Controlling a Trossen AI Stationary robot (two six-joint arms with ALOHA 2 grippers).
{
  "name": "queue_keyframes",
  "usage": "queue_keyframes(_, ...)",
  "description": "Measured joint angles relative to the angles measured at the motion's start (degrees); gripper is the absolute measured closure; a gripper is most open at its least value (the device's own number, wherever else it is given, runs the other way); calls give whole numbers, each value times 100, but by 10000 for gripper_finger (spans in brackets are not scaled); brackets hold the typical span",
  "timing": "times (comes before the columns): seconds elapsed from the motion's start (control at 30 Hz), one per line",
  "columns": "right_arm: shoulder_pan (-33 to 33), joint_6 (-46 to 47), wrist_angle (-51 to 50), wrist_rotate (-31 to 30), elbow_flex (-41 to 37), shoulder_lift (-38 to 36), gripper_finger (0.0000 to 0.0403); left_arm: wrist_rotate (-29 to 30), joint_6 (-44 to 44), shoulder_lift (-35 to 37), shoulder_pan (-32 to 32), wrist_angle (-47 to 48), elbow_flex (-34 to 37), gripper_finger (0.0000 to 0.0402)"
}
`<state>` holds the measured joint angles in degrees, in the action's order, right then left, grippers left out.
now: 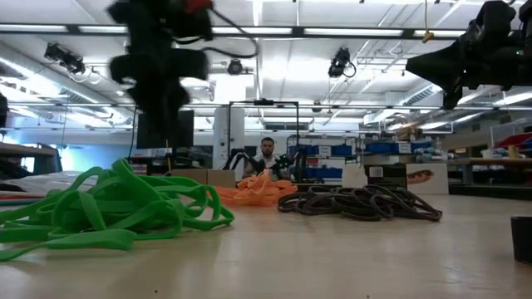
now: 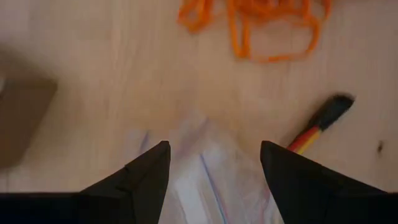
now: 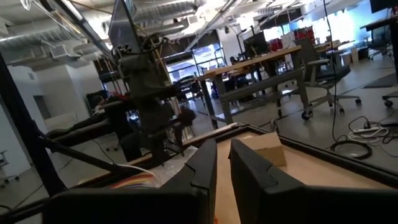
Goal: Sort rubber bands
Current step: Open the transparent zip bag
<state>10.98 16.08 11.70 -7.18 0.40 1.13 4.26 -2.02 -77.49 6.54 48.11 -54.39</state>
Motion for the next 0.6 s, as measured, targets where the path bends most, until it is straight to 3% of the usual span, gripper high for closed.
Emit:
queue_keyframes(0.13, 0, 2, -36, 0, 0, 0, 365, 872, 940, 1544, -540, -372, 657, 149)
queue_keyframes(0.27, 0, 4, -66, 0, 0, 0, 365, 1331, 2003, 3205, -1116, -1229, 1330, 158)
queue_keyframes(0.4, 0, 4, -125, 0, 0, 0, 365, 1974, 2661, 4140, -1781, -2364, 2298, 166)
queue_keyframes(0.5, 0, 44, -162, 0, 0, 0, 365, 2831, 2456, 4220, -2218, -4484, 3315, 171)
queue_keyframes(0.6, 0, 63, -167, 25, 0, 0, 365, 3394, 1417, 3728, -2240, -7960, 4328, 174)
